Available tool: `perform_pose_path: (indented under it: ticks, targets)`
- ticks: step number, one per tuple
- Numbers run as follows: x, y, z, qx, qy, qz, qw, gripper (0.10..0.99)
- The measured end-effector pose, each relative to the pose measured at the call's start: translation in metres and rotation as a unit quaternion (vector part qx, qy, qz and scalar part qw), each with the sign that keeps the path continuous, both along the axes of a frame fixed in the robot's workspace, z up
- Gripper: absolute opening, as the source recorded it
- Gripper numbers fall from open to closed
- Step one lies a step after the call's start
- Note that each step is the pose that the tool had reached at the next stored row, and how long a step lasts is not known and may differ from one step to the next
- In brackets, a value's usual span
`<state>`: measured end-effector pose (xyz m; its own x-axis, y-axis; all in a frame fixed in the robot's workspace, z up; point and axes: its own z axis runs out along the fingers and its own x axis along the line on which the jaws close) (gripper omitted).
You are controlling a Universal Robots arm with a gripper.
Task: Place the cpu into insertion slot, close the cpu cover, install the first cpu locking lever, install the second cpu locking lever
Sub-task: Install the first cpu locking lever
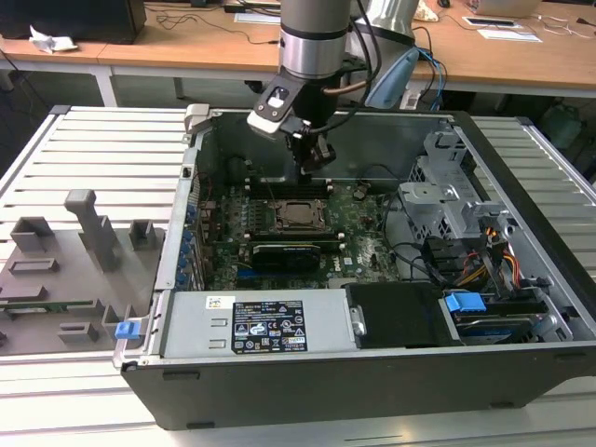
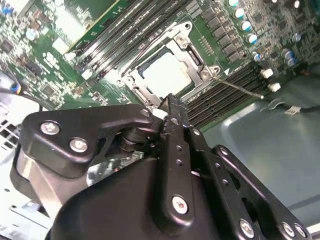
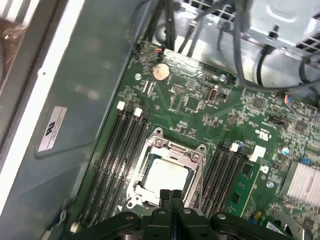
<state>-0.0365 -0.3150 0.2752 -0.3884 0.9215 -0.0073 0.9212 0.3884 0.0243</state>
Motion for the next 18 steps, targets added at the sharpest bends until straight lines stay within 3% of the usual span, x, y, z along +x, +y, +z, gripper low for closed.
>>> perform_pose_path:
  ticks: [3, 5, 12, 17, 18]
  targets:
    - [0.0000, 0.0000, -0.0001, 0.0000, 0.0000, 0.064, 0.9980, 0.106]
    - [0.0000, 0.0000, -0.0001, 0.0000, 0.0000, 0.082, 0.9966, 0.106]
    - [0.0000, 0.0000, -0.0001, 0.0000, 0.0000, 0.144, 0.9896, 0.106]
    - [0.0000, 0.0000, -0.0001, 0.0000, 0.0000, 0.190, 0.9818, 0.106]
    - [0.0000, 0.0000, -0.0001, 0.0000, 0.0000, 0.203, 0.9792, 0.106]
